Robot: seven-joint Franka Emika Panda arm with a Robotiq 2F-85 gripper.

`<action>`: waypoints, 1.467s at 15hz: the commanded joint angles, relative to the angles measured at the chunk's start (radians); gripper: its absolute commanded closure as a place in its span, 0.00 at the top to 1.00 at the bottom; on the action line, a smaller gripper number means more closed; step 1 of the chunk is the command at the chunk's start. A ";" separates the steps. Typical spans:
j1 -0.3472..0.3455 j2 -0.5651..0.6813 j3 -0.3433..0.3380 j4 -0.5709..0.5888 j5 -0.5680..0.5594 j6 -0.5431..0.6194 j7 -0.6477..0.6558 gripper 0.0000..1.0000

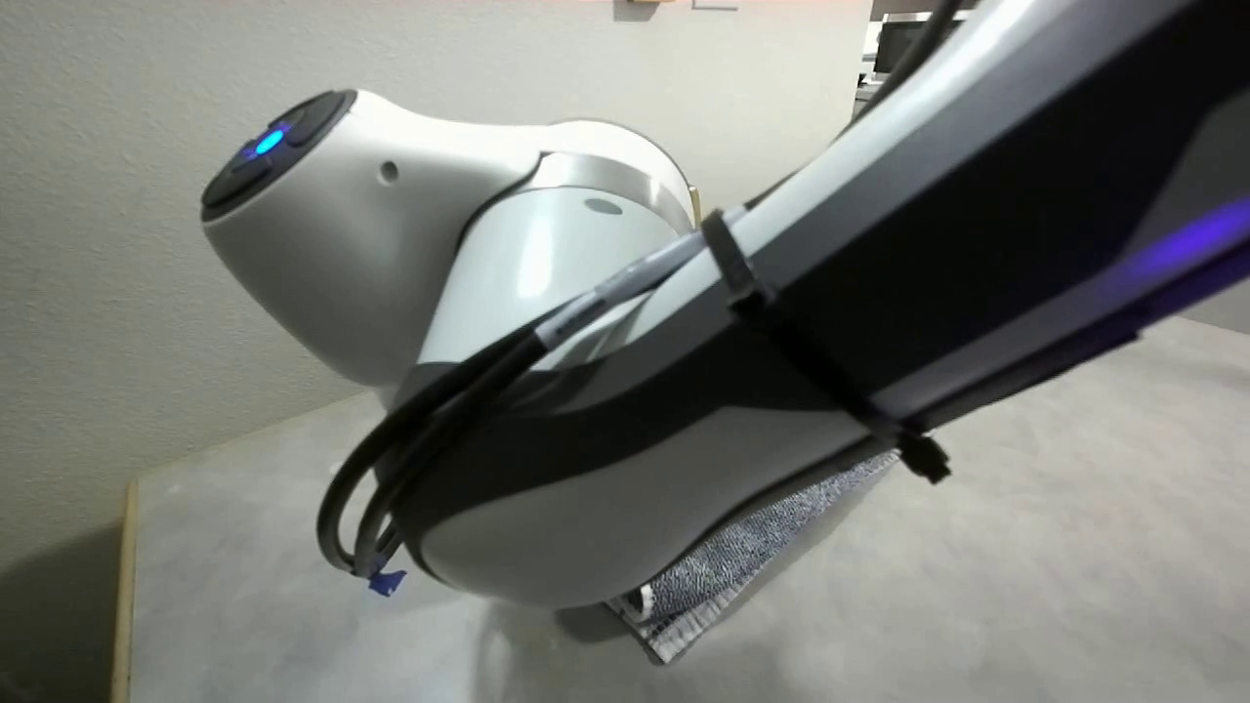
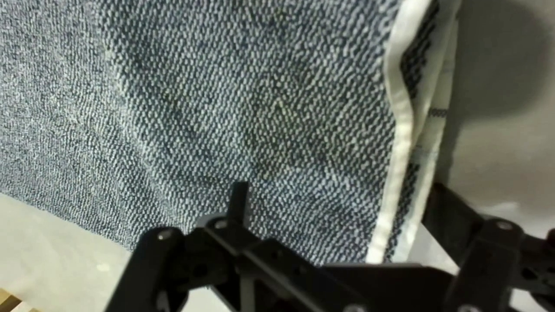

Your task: Fold the towel

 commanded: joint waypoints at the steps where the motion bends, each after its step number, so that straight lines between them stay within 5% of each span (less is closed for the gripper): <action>1: 0.020 0.015 -0.027 0.018 -0.022 -0.022 0.026 1.00; 2: 0.021 0.014 -0.030 0.016 -0.020 -0.020 0.027 0.75; 3: 0.023 0.013 -0.033 0.015 -0.019 -0.020 0.029 0.74; 13: -0.016 -0.003 0.018 -0.002 0.035 0.029 -0.013 0.03; 18: -0.119 -0.049 0.134 -0.062 0.109 0.162 -0.263 0.01; 22: -0.166 -0.068 0.175 -0.069 0.147 0.145 -0.366 0.01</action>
